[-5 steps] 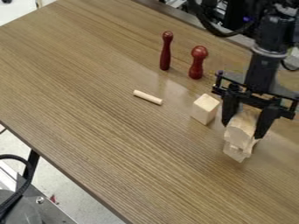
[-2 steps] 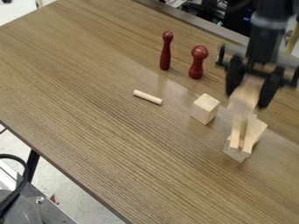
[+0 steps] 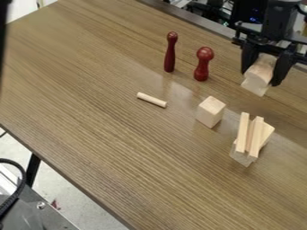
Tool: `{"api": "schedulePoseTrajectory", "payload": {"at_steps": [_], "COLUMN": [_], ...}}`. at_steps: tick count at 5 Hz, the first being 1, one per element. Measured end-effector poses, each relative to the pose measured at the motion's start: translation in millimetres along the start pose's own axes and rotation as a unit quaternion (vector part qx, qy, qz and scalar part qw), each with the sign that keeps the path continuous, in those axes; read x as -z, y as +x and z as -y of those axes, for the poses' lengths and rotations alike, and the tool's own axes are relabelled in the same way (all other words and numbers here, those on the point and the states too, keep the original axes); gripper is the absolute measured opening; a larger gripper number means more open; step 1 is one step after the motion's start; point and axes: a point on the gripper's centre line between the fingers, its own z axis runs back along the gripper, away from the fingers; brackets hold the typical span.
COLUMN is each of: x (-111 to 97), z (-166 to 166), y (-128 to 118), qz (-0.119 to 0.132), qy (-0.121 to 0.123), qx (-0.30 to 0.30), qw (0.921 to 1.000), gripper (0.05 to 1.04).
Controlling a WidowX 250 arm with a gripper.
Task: Move the block to the table
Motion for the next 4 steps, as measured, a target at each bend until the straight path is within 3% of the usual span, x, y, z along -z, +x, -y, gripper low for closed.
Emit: {"api": "schedulePoseTrajectory", "payload": {"at_steps": [2, 3, 4], "x": [42.8, 51.1, 51.2], "z": [-28.6, -37.7, -50.3], "y": [25.3, 29.4, 27.5], "qz": [-0.035, -0.043, -0.043], "qy": [0.027, 0.026, 0.006], "qx": [0.029, 0.027, 0.010], "qw": [0.9986, 0.9984, 0.9990], "gripper": [0.616, 0.686, 0.959]}}
